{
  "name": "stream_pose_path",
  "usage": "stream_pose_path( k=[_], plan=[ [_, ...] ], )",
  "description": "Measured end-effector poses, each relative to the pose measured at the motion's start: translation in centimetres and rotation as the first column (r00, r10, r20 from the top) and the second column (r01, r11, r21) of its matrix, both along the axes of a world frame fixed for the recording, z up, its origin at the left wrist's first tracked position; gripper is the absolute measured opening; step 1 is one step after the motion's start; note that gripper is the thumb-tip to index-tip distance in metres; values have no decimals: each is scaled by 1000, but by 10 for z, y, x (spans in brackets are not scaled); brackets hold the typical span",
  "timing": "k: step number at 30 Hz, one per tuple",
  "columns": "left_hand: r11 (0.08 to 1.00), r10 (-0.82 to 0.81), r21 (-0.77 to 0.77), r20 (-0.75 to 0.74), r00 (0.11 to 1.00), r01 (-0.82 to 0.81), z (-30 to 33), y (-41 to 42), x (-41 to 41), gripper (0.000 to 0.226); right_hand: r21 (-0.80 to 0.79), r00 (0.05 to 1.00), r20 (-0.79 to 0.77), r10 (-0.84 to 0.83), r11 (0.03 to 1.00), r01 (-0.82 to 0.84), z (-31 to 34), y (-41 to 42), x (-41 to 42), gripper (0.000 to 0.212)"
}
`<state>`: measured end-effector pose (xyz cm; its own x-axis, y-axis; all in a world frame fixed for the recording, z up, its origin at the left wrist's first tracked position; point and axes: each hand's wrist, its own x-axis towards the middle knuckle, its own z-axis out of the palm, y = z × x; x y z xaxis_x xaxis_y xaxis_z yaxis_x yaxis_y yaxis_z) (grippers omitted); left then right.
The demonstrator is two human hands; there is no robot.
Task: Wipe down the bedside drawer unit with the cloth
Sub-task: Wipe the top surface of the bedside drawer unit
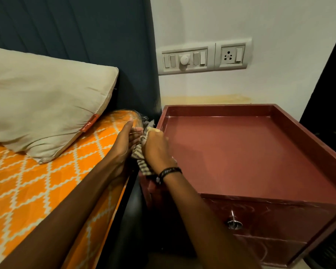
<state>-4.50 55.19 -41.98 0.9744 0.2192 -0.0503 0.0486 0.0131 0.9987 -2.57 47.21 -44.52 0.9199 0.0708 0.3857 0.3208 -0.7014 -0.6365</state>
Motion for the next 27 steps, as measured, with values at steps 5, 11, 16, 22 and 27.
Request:
stream_pose_path(
  k=[5, 11, 16, 22, 27],
  plan=[
    [999, 12, -40, 30, 999, -10, -5, -5, 2, 42, -95, 996, -82, -32, 995, 24, 18, -8, 41, 28],
    [994, 72, -83, 37, 997, -69, -8, -8, 2, 42, -90, 995, -49, 85, 992, -89, 13, -21, -12, 23],
    [994, 95, -60, 54, 994, -91, -12, -8, 3, 40, -189, 995, -96, 37, 981, -55, 19, -15, 33, 25],
    [998, 66, 2, 94, 993, -66, -16, -8, 7, 48, -167, 984, -172, -53, 986, 24, 27, -11, 125, 32],
    [996, 39, 77, 98, 994, -46, -21, -10, 3, 58, -137, 979, -198, -49, 990, 22, 24, -13, 167, 35]
  ],
)
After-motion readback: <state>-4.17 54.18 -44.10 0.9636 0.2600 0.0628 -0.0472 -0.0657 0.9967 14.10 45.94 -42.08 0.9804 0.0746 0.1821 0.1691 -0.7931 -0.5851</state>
